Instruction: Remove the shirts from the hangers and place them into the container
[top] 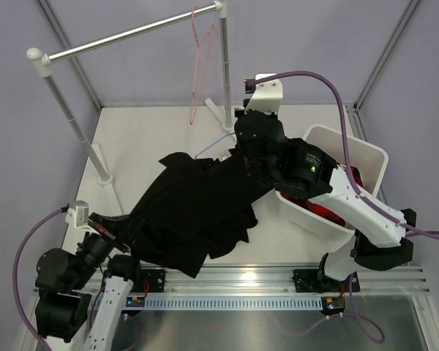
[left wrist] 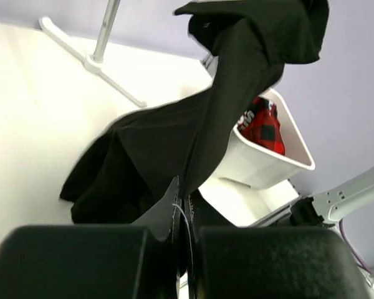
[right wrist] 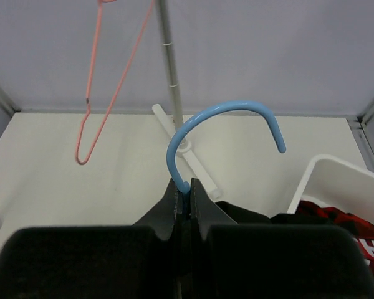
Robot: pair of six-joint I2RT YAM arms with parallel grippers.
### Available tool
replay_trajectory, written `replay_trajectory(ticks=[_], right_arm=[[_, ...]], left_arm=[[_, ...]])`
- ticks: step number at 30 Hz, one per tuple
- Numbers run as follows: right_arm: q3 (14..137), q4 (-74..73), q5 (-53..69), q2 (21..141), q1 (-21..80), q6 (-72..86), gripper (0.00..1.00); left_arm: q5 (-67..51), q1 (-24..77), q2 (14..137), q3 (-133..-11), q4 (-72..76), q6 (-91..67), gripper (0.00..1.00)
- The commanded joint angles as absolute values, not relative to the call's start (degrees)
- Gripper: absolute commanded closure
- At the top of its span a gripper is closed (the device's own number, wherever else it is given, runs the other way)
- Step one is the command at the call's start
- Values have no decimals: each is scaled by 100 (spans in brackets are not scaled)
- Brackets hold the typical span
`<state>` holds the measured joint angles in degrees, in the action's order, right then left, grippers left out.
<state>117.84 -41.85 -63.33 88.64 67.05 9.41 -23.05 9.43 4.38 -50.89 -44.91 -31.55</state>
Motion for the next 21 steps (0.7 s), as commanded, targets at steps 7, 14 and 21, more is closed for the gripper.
replay_trajectory(ticks=[7, 14, 21], right_arm=[[11357, -5476, -7252, 7746, 5696, 3330, 100], [10362, -4490, -6179, 6829, 5283, 3322, 100], [10213, -4255, -6012, 6575, 5124, 3305, 100]], left_arm=[[-1828, 940, 114, -5221, -4307, -3243, 100], [-2275, 940, 246, -4634, -4044, -3252, 100], [-2469, 932, 272, -4035, -3868, -3129, 100]])
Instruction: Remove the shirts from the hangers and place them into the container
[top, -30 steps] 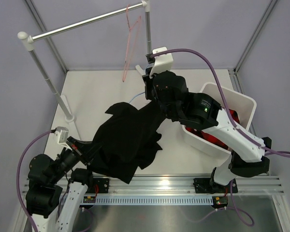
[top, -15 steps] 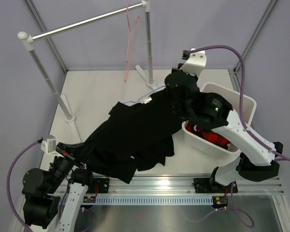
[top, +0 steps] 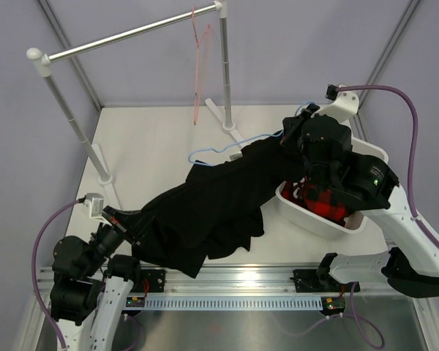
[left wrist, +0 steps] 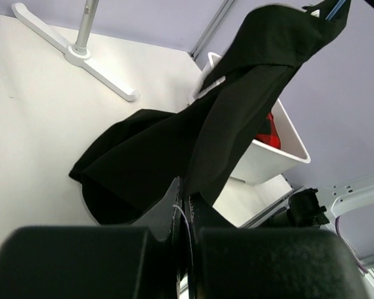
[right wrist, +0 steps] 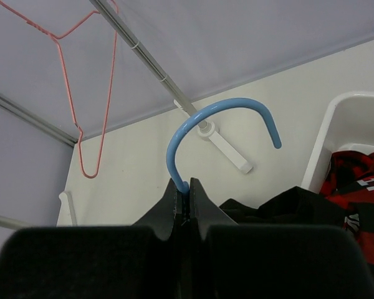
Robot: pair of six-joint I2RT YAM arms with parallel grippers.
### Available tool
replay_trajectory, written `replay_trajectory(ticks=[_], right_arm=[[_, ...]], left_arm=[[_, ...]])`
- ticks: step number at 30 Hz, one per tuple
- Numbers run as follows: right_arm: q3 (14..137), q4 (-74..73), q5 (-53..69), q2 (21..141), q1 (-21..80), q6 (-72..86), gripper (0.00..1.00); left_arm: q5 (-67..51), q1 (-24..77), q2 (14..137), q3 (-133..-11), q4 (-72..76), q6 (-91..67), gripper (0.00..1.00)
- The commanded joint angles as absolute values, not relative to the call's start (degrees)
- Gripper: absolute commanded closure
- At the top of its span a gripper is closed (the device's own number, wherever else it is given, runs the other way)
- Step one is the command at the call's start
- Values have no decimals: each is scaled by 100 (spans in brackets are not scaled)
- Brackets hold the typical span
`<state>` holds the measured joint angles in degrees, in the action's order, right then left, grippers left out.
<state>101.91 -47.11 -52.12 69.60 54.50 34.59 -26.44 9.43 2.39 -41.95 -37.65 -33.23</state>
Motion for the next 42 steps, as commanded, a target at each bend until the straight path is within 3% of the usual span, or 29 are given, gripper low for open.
replay_trajectory(ticks=[1, 6, 9, 10, 16, 22, 30, 42], right_arm=[[10169, -4150, -5838, 6557, 5124, 3209, 100], [10011, -3666, -5029, 6714, 5124, 2471, 100], [10028, -3664, -3756, 7021, 5133, 2013, 100], [10098, -3752, -3405, 7240, 5202, 2004, 100], [10054, -3964, -3525, 7865, 5878, 1530, 100], [10905, -4552, -3849, 8655, 6477, 1204, 100], [11056, -4720, -3770, 9026, 6776, 1239, 100], [13559, -5826, -3806, 10633, 6996, 1441, 100]], left_arm=[[-2652, 932, 299, -4025, -3806, -3138, 100], [-2619, 940, 641, -4174, -3718, -3129, 100], [-2952, 932, 1062, -4420, -3438, -3147, 60], [-3292, 932, 1185, -4578, -3376, -3059, 37], [-3953, 940, 1441, -5185, -3130, -2813, 16], [-4202, 932, 1713, -5379, -3120, -2637, 18], [-3946, 932, 1916, -5423, -3349, -2646, 17], [-3524, 940, 2048, -5660, -3876, -2312, 27]])
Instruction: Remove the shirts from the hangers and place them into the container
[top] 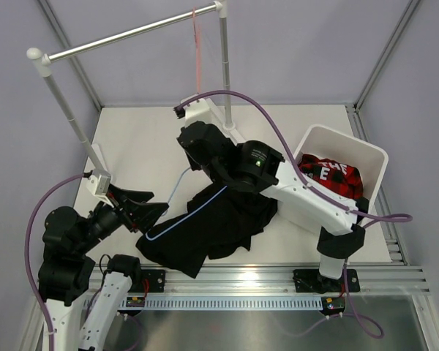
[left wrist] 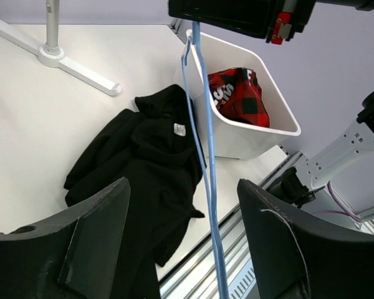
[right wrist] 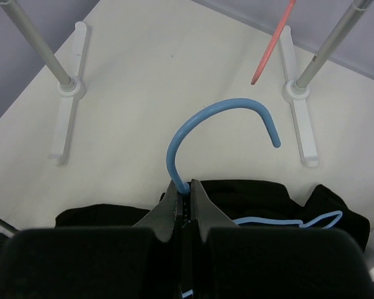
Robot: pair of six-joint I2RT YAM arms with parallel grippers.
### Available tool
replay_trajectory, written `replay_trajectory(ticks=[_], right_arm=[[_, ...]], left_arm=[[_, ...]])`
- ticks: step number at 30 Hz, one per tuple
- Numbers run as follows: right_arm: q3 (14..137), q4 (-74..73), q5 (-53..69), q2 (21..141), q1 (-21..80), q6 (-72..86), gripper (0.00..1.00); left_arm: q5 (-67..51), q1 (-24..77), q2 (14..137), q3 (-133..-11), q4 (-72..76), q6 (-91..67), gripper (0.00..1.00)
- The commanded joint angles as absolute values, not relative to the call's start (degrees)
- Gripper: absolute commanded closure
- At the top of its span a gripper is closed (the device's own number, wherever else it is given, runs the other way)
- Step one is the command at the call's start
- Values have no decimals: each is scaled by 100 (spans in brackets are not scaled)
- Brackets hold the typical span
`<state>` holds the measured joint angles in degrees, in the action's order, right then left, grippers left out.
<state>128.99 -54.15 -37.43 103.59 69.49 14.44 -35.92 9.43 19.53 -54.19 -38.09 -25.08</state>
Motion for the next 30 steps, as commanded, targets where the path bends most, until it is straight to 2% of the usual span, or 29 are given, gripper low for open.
replay_trajectory(ticks=[1, 15, 21, 22, 23, 24, 25, 26, 28, 29, 30], right_arm=[[13683, -5905, -3788, 10696, 6996, 1433, 100], [14554, -5968, -3551, 11215, 7093, 1389, 100], [14643, -5915, -3551, 11241, 7146, 1354, 100], [14643, -5906, -3551, 11241, 7163, 1354, 100], [14651, -5898, -3542, 11241, 7172, 1345, 100], [14643, -5880, -3525, 11233, 7189, 1319, 100], [14651, -5862, -3524, 11241, 7216, 1301, 100], [14651, -5862, -3533, 11233, 7225, 1283, 100], [14695, -5854, -3533, 11232, 7242, 1266, 100], [14704, -5862, -3490, 11224, 7242, 1257, 96], [14687, -5871, -3472, 11198, 7251, 1222, 85]], left_arm=[[-3542, 940, 2057, -5660, -3867, -2312, 27], [-3647, 932, 2144, -5467, -3788, -2303, 28], [-3647, 932, 2241, -5493, -3797, -2303, 38], [-3630, 932, 2267, -5493, -3823, -2303, 41], [-3595, 940, 2285, -5502, -3823, -2303, 53], [-3577, 940, 2329, -5511, -3832, -2311, 67], [-3499, 932, 2355, -5528, -3910, -2320, 89], [-3402, 932, 2382, -5563, -3963, -2338, 100], [-3209, 932, 2400, -5616, -4043, -2329, 100], [-3034, 940, 2373, -5651, -4060, -2338, 100], [-2963, 932, 2356, -5686, -4078, -2355, 100]])
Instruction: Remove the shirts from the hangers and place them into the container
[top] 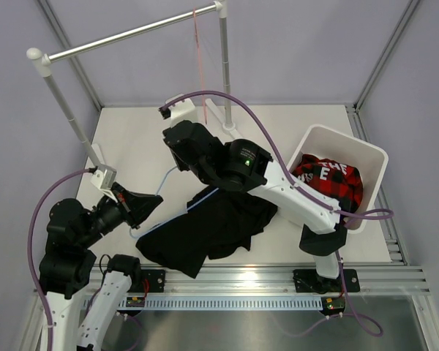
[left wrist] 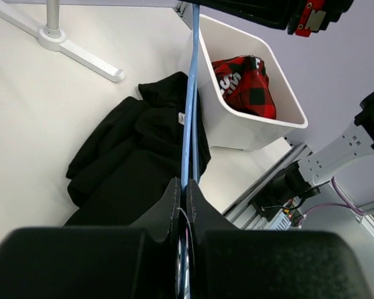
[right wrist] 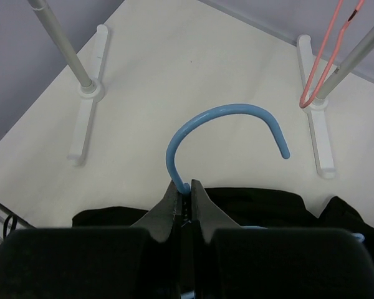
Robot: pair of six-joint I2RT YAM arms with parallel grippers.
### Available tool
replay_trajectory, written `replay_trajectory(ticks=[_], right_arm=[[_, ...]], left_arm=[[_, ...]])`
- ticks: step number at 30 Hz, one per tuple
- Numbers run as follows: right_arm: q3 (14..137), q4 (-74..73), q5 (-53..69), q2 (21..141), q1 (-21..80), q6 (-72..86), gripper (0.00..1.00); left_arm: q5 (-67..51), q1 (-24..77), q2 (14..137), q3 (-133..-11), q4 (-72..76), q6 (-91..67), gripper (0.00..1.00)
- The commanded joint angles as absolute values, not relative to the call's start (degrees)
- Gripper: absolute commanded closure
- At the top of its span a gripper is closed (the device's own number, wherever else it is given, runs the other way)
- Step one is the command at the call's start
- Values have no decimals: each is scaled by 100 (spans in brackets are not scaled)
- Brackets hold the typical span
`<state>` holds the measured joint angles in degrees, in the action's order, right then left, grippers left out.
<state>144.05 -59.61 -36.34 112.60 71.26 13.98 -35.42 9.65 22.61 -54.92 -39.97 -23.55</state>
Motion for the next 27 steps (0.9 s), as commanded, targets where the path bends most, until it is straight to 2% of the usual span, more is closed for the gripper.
replay_trajectory(ticks=[1, 3, 4, 5, 7, 10, 11, 17, 21, 27], right_arm=[[14669, -5880, -3463, 11180, 7251, 1196, 54], [14590, -5941, -3611, 11092, 7268, 1221, 31], [14555, -5976, -3699, 11031, 7269, 1256, 7], [14381, -6011, -3874, 10874, 7286, 1274, 1], [14152, -6160, -3998, 10645, 7304, 1467, 1], [13055, -5995, -4078, 9881, 7374, 1722, 1], [12269, -5890, -4000, 9426, 7400, 1766, 0], [9788, -5344, -3745, 8097, 7453, 2302, 1], [8554, -4731, -3297, 7857, 7462, 2487, 1], [7297, -3632, -3077, 8411, 7348, 2794, 0]], left_arm=[[-2910, 940, 2347, -5721, -4148, -2355, 100], [-2892, 940, 2329, -5783, -4166, -2338, 100], [-2865, 940, 2303, -5801, -4218, -2329, 100], [-2778, 940, 2311, -5827, -4271, -2294, 100], [-2716, 940, 2277, -5897, -4359, -2268, 100], [-2462, 932, 2180, -5976, -4508, -2232, 100], [-2252, 940, 2127, -6003, -4552, -2224, 100], [-1242, 940, 2021, -6231, -4860, -2224, 100], [-950, 932, 2188, -6415, -4896, -2136, 100], [-747, 932, 2522, -6767, -4834, -2153, 100]])
